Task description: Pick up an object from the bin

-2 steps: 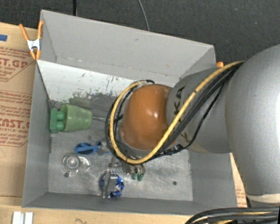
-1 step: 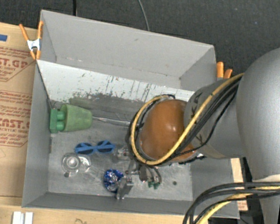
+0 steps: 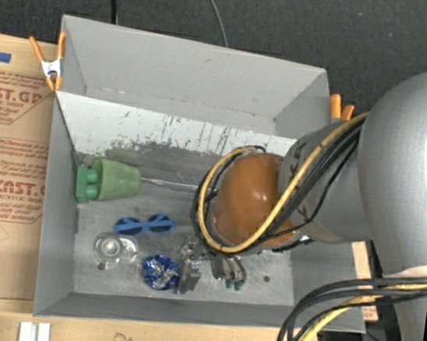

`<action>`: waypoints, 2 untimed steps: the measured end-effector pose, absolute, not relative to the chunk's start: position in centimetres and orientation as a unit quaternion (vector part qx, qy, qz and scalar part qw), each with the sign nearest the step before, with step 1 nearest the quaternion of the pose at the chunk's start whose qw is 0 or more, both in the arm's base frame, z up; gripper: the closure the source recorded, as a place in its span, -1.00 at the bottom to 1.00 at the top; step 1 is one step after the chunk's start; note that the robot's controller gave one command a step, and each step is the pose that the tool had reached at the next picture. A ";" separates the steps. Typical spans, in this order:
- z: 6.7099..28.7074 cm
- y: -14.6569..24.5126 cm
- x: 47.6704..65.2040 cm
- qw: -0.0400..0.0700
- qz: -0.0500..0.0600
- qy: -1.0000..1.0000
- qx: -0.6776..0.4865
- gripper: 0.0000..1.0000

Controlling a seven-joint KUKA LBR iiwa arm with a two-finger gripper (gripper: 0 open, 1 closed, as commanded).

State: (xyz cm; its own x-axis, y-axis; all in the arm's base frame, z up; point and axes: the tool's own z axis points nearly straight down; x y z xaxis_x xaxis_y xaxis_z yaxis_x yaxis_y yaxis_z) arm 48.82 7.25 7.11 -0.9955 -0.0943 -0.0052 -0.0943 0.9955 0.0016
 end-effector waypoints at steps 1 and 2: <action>7.3 7.3 49.1 0.008 0.002 0.999 -0.047 -1.00; 7.2 13.3 49.5 0.005 0.002 1.000 -0.026 -1.00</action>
Offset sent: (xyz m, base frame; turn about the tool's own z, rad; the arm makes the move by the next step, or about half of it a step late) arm 0.0000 0.0000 0.0000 0.0000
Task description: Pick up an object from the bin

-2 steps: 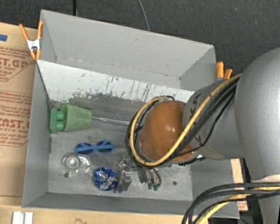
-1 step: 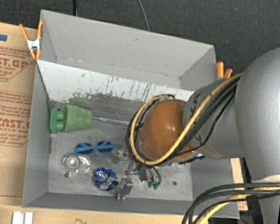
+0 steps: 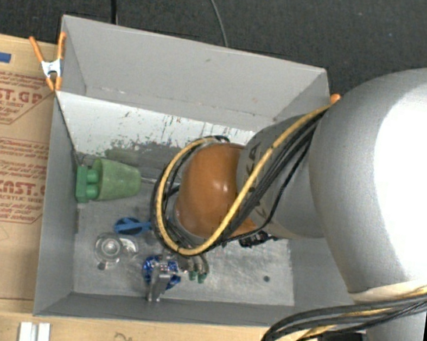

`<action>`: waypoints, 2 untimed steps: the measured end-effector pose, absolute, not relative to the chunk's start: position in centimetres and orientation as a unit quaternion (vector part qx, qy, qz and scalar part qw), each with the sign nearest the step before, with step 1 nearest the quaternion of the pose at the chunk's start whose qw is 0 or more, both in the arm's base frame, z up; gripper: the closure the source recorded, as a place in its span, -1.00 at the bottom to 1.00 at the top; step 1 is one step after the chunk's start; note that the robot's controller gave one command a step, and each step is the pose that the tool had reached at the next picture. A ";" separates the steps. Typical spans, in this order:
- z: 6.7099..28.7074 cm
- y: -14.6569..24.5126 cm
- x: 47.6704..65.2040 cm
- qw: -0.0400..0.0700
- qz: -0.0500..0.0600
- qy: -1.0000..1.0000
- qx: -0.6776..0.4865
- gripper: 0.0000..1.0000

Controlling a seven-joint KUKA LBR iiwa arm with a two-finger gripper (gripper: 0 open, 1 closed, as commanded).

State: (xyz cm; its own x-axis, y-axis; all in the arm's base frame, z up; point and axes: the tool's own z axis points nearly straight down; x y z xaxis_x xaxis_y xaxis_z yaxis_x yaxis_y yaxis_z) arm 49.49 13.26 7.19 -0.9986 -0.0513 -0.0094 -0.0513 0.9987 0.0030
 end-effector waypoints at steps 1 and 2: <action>7.1 13.0 49.4 0.002 0.001 1.000 -0.024 1.00; 7.0 7.6 47.9 0.000 0.001 0.999 0.035 1.00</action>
Offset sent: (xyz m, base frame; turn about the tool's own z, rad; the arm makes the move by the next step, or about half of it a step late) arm 0.0000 0.0000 0.0000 0.0000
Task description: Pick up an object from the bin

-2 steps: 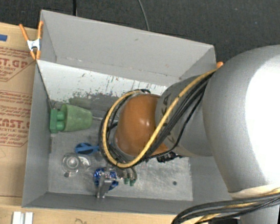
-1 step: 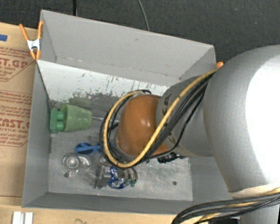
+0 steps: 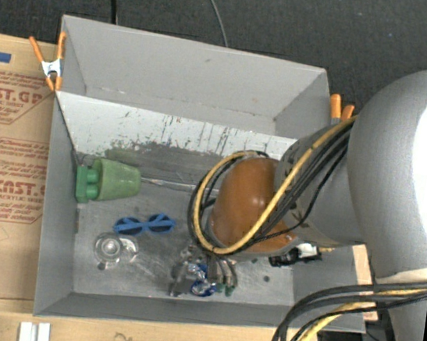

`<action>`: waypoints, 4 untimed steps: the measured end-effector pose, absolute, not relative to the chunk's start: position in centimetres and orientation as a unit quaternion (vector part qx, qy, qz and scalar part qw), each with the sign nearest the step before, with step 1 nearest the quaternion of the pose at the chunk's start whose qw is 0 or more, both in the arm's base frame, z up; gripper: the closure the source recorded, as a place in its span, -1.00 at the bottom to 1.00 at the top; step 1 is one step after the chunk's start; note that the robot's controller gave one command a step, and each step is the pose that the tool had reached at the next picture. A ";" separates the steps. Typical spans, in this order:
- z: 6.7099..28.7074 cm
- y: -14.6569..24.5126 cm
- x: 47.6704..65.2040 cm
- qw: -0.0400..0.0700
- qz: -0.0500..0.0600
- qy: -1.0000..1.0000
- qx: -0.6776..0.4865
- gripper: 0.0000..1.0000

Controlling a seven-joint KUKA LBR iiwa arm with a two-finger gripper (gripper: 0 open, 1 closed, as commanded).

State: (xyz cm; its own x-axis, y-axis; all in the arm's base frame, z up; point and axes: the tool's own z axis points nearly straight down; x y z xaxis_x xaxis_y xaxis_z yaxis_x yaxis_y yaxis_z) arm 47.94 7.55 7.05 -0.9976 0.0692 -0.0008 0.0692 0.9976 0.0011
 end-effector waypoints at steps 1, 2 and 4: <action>12.7 -2.9 48.4 0.001 -0.002 0.999 -0.054 1.00; 12.5 -2.5 48.3 0.000 0.000 0.998 -0.056 -1.00; 7.2 0.1 49.5 0.008 0.000 0.997 -0.079 -1.00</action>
Offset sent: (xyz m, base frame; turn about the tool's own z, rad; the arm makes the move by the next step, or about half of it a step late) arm 0.0040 -0.1009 0.0554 -0.1817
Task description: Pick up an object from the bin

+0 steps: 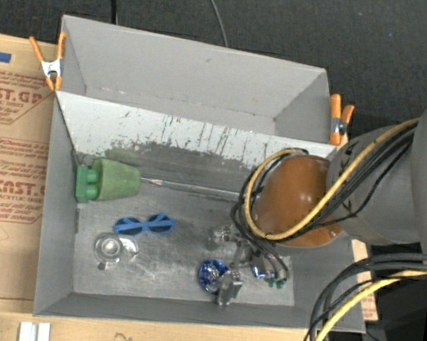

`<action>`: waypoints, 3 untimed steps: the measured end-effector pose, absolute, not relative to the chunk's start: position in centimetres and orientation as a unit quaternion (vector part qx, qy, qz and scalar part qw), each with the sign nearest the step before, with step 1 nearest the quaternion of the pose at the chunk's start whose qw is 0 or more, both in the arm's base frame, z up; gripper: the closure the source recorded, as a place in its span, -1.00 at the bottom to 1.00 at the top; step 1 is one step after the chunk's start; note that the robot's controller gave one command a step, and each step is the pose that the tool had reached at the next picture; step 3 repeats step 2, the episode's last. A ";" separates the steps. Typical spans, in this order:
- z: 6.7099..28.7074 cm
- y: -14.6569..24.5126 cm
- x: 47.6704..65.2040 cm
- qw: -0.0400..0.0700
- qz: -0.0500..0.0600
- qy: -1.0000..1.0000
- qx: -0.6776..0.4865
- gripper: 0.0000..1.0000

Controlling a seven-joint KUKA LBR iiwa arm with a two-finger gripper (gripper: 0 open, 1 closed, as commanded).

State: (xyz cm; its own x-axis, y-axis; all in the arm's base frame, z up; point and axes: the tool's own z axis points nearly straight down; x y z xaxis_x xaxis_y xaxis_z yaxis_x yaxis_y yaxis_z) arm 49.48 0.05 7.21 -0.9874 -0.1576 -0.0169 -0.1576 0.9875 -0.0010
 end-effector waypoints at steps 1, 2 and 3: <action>7.3 0.0 49.3 0.007 0.000 0.997 -0.079 1.00; 33.3 0.7 50.7 0.006 -0.001 0.981 -0.192 1.00; 33.3 0.7 50.7 0.006 -0.001 0.981 -0.192 1.00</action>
Offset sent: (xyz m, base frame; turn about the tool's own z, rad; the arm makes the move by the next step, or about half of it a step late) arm 0.0000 0.0000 0.0000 0.0000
